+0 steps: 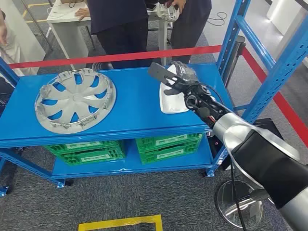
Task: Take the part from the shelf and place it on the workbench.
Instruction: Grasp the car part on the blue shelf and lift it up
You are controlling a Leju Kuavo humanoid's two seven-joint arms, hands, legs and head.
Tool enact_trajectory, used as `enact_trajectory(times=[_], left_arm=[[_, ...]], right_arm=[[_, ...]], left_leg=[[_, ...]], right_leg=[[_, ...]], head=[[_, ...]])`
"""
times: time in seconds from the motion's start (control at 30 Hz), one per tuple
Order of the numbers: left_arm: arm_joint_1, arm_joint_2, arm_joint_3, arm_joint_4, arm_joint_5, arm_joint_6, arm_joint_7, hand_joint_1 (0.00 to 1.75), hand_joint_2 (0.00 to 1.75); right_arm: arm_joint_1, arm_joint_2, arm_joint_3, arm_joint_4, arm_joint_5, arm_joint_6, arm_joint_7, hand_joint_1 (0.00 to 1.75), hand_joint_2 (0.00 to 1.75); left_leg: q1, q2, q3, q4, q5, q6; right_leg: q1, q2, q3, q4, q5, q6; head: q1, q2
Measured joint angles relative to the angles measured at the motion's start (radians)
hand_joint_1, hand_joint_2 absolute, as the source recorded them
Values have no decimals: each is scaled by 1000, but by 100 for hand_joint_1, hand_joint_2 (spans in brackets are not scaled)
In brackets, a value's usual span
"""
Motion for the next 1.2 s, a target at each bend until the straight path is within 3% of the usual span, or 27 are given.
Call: enact_trajectory(times=[0.23,0.67,1.2], left_arm=[[0,0,0,0,1,1,0,0,0],[0,2,0,0,2,3,2,0,0],[0,3,0,0,0,6,14,0,0]], right_arm=[[33,-8,5,-49,48,17,20,0,175],[173,-39,5,-262,258,87,141,0,175],[220,-61,-8,-389,271,136,241,0,175]], left_leg=[[-1,0,0,1,1,-2],[-1,0,0,1,0,-2],[-1,0,0,1,0,-2]], right_leg=[[-1,-1,1,0,1,-1],[-1,-1,1,-1,1,-1],[-1,-1,1,-1,1,-1]], head=[[0,0],[-1,0],[-2,0]])
